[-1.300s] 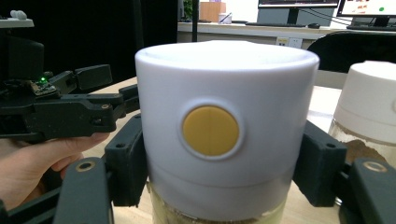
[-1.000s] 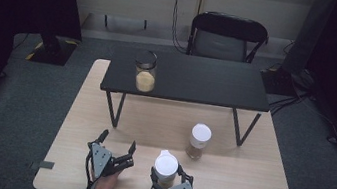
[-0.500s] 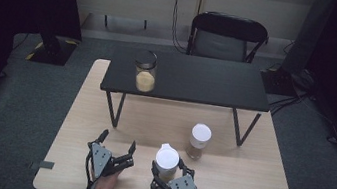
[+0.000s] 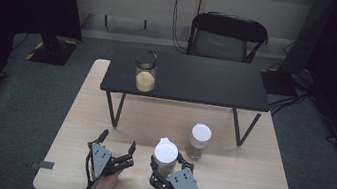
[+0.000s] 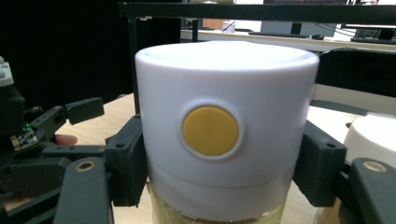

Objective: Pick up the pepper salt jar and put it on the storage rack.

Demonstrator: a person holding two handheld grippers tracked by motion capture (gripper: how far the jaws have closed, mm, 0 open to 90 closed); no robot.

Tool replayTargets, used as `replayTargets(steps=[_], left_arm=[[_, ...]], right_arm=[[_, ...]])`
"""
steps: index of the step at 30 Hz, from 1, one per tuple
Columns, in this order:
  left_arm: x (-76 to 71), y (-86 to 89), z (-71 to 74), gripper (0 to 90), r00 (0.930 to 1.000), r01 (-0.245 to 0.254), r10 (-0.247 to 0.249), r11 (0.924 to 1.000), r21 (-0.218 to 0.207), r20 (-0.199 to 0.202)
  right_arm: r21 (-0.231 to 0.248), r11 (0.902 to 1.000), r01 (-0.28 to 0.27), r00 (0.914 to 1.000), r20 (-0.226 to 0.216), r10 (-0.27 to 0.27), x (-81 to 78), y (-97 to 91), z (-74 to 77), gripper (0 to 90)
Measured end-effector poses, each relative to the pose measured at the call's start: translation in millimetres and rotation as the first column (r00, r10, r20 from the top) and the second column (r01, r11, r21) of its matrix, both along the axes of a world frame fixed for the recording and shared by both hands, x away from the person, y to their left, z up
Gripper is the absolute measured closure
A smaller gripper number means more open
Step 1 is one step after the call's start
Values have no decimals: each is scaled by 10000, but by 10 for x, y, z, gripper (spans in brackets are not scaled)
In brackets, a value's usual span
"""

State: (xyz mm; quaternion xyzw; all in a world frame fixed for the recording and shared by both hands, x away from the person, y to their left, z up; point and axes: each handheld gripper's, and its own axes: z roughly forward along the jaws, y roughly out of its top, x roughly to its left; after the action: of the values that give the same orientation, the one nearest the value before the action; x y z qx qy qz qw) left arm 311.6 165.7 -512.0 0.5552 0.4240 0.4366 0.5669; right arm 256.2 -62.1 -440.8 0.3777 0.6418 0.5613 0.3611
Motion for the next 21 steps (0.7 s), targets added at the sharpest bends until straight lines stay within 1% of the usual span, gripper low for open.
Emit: replayTargets(steps=[4,14,21], left_arm=[[0,1,0,7,10000,8,-8,10000,27,-9],[-1,2,0,7,10000,7,-7,10000,33,-11],[0,2,0,7,10000,1,-1,10000,26,-16]], right_arm=[[-98,9999,-40,10000,55,40,23,10,49,303],[2,10000,-52,9997,229,52,102,-14,206,302],[-154,9998,-140,9996,238,144,162,-17,277,302]])
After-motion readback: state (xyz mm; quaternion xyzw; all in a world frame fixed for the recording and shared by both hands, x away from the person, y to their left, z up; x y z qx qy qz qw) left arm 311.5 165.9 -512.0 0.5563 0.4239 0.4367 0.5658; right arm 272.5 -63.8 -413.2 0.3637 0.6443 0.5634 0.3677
